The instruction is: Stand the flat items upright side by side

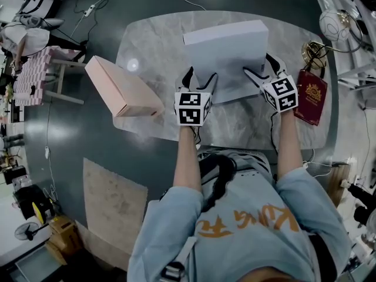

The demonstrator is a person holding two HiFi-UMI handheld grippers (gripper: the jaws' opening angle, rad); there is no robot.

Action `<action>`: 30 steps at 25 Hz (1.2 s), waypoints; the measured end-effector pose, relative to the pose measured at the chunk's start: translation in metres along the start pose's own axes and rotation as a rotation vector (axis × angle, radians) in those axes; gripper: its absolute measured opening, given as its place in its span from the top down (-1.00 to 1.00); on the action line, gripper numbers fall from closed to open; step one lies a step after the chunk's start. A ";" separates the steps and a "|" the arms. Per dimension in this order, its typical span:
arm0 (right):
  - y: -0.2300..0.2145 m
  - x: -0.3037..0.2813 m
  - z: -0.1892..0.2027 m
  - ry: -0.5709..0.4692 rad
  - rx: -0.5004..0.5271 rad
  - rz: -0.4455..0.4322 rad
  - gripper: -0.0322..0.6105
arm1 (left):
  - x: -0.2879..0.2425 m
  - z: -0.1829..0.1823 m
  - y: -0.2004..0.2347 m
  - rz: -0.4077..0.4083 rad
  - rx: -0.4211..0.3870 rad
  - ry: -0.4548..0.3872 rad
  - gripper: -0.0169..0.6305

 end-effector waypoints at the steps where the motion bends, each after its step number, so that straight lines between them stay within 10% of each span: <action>1: 0.002 0.002 0.001 -0.001 0.000 0.007 -0.32 | 0.002 0.001 -0.001 0.002 -0.001 -0.007 -0.09; 30: 0.081 0.052 0.020 0.117 -0.262 0.351 -0.10 | 0.050 0.033 -0.001 0.221 -0.065 -0.087 0.18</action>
Point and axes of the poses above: the fingertips, and each gripper's own axes: x backward along the fingers, y to its left, z out of its underside, the point moved 10 cm from there along x, backward along the fingers, and after that the axes turned 9 degrees about y, right-handed, at the moved point
